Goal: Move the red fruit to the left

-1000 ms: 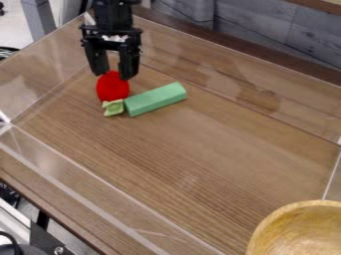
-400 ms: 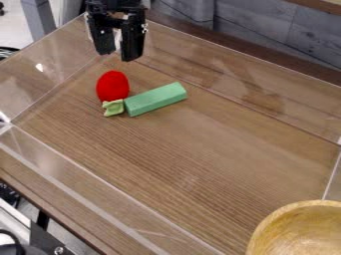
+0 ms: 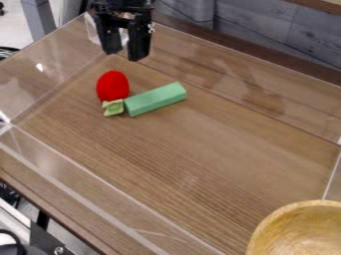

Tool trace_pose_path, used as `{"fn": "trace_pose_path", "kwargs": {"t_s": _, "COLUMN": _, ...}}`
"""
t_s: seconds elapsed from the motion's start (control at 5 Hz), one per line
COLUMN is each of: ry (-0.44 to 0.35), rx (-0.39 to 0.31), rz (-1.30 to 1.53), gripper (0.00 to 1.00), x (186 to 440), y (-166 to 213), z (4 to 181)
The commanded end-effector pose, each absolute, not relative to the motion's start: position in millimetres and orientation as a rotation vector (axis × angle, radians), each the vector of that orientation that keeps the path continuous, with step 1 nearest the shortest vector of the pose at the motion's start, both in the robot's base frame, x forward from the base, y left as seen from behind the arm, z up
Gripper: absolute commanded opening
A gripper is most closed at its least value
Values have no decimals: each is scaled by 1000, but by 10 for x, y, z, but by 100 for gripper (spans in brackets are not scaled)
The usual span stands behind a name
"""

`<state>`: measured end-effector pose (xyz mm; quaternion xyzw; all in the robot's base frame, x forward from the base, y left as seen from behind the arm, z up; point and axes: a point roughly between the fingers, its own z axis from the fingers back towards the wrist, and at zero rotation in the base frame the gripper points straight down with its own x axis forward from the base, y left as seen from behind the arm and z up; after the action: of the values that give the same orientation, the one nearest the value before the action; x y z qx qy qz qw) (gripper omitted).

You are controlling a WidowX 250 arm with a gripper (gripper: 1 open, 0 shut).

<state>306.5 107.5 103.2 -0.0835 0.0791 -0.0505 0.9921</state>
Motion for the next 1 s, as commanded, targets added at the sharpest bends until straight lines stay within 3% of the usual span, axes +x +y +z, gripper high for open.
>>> {"fn": "trace_pose_path", "kwargs": {"t_s": 0.0, "ry": 65, "rx": -131, "rz": -135, "gripper": 100, "x": 3177, "y": 972, "z": 1392}}
{"fn": "trace_pose_path", "kwargs": {"t_s": 0.2, "ry": 59, "rx": -128, "rz": -159, "gripper": 100, "x": 3264, "y": 883, "z": 1453}}
{"fn": "trace_pose_path", "kwargs": {"t_s": 0.6, "ry": 71, "rx": -136, "rz": -146, "gripper": 100, "x": 3324, "y": 964, "z": 1279}}
{"fn": "trace_pose_path", "kwargs": {"t_s": 0.8, "ry": 76, "rx": -136, "rz": -169, "gripper": 100, "x": 3308, "y": 902, "z": 1292}}
